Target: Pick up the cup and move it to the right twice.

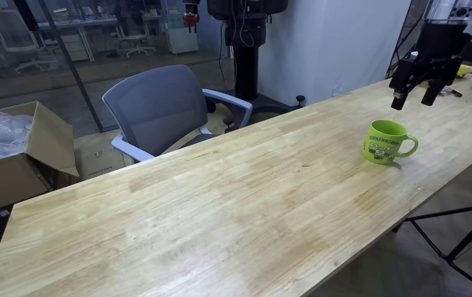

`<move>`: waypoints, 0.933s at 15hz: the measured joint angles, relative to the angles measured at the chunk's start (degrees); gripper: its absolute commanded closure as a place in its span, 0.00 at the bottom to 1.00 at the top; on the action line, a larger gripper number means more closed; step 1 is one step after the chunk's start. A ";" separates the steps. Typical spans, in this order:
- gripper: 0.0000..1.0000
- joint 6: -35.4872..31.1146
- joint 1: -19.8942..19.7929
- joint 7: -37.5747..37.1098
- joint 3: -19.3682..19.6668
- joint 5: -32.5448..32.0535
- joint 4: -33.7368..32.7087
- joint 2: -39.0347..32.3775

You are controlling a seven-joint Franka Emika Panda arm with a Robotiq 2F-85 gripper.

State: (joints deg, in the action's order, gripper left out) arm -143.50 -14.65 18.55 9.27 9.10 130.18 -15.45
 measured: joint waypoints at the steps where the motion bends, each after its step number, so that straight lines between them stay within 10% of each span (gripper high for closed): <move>1: 0.00 -0.37 -0.22 0.33 0.00 0.01 -0.02 -0.52; 14: 0.00 -0.95 0.95 -1.33 -0.79 -6.07 -6.08 -9.12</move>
State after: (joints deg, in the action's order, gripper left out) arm -144.45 -13.70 17.22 8.48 3.04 124.10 -24.56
